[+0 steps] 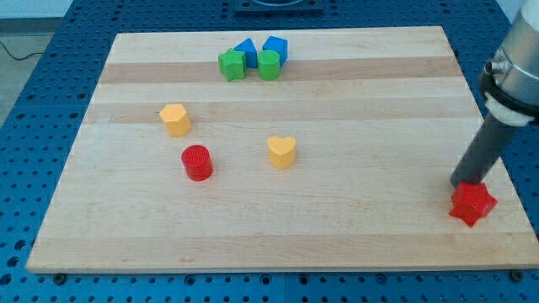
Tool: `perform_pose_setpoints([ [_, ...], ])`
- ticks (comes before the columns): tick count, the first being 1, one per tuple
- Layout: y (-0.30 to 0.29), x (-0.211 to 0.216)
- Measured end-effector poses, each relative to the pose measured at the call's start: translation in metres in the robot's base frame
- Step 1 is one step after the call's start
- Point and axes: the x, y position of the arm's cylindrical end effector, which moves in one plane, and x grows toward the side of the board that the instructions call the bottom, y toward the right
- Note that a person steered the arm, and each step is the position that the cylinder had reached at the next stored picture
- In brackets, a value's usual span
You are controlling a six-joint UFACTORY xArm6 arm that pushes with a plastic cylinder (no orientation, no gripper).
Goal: Place the yellow heart to the top of the red star
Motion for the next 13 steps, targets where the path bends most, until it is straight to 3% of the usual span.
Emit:
perform_pose_setpoints([
  [1,-0.005,-0.007],
  [3,-0.138,-0.093],
  [5,-0.284,-0.095],
  [6,-0.258,-0.074],
  [8,-0.094,-0.054],
  [10,-0.154,-0.094],
  [11,-0.222,-0.081],
  [12,-0.245,-0.043],
  [13,-0.206,-0.02],
])
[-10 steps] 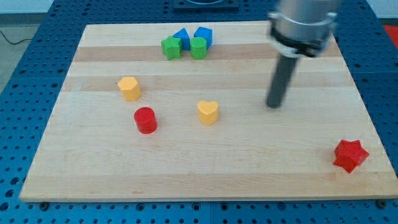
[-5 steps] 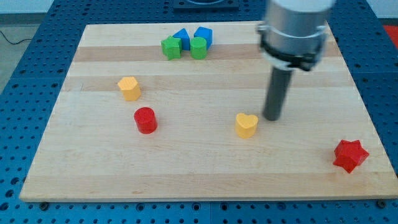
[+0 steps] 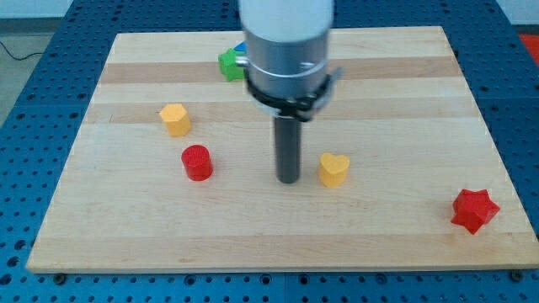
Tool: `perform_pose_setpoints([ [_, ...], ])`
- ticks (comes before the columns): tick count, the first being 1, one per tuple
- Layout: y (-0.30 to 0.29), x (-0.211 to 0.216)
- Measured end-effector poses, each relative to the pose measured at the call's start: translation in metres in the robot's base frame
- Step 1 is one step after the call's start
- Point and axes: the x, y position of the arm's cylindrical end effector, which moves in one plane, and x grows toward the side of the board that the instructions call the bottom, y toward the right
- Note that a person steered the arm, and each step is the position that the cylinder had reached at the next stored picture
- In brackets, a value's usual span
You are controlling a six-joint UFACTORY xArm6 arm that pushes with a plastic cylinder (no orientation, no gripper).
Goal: Place the yellow heart to the top of the red star
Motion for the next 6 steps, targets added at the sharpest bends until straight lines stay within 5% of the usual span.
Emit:
perform_pose_setpoints([
  [2,0.115,-0.006],
  [4,0.022,-0.026],
  [6,0.128,-0.031],
])
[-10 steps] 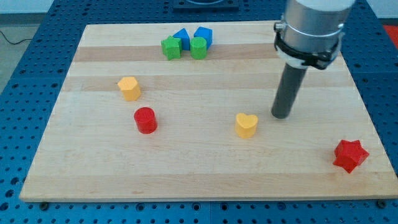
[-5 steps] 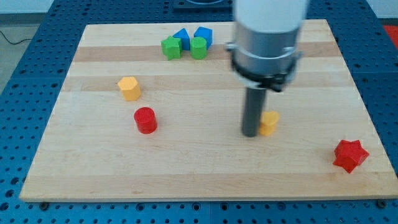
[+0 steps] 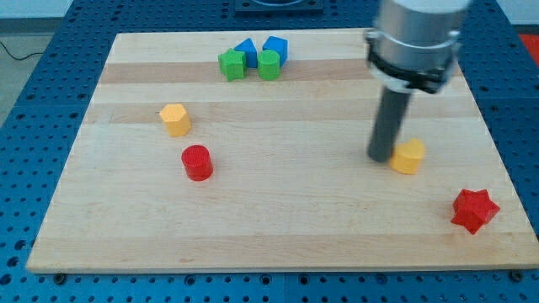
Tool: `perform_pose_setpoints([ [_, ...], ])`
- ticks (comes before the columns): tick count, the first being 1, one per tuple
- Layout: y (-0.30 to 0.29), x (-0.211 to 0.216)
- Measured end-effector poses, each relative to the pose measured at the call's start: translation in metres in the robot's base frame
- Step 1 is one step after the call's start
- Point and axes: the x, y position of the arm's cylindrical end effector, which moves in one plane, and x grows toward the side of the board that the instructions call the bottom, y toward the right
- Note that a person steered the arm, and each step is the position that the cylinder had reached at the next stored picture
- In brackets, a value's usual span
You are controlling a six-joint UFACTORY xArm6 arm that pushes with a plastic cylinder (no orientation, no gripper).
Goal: Place the yellow heart to the top of the red star
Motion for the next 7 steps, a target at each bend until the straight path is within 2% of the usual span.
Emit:
perform_pose_setpoints([
  [1,0.023,0.01],
  [2,0.003,-0.017],
  [3,0.0,-0.019],
  [5,0.063,0.016],
  [7,0.058,-0.016],
])
